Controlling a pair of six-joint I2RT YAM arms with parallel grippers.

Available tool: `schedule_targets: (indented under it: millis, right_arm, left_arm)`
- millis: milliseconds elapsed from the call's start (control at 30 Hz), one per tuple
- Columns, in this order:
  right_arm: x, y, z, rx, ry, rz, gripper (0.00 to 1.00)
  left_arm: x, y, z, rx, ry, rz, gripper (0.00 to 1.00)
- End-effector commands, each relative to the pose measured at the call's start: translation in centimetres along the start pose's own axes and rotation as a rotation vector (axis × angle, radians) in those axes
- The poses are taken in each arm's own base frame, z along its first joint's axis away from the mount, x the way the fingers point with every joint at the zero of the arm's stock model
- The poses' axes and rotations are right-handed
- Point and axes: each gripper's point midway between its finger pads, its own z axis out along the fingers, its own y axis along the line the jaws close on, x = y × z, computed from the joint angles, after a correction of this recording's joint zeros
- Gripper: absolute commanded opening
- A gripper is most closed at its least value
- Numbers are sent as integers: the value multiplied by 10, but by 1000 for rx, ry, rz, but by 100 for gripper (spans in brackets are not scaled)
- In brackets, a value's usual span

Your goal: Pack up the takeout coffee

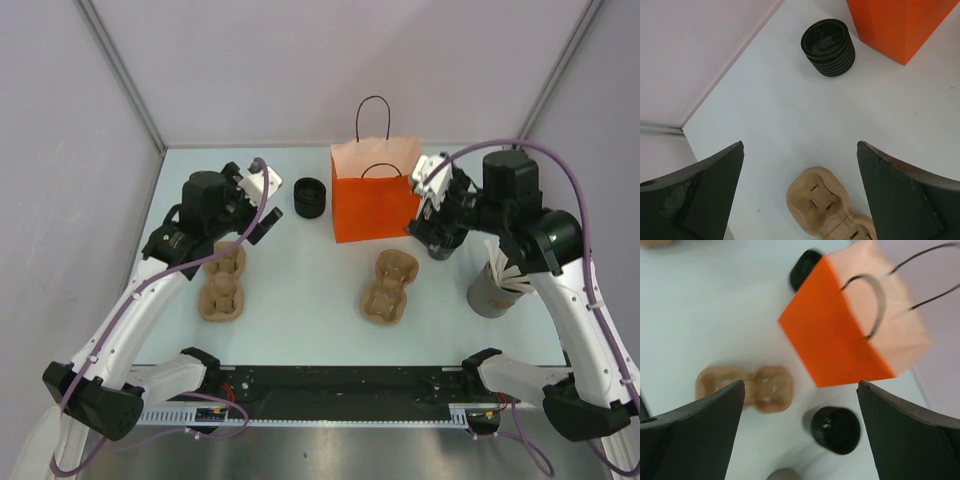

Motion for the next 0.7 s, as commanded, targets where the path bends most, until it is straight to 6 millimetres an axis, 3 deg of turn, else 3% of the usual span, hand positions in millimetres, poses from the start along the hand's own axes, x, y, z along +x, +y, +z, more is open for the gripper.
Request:
schedule_targets:
  millis: [0, 67, 267, 667]
  right_arm:
    - [59, 63, 5, -251, 130, 30, 99]
    - [79, 78, 15, -313, 168, 66, 100]
    - [120, 97, 51, -417, 284, 141, 100]
    - [206, 138, 104, -447, 483, 130, 100]
  left_arm:
    - [-19, 18, -15, -55, -42, -23, 100]
    - [-21, 21, -18, -65, -40, -20, 100]
    - [-21, 27, -29, -91, -49, -35, 100]
    - [-16, 38, -39, -140, -54, -67, 100]
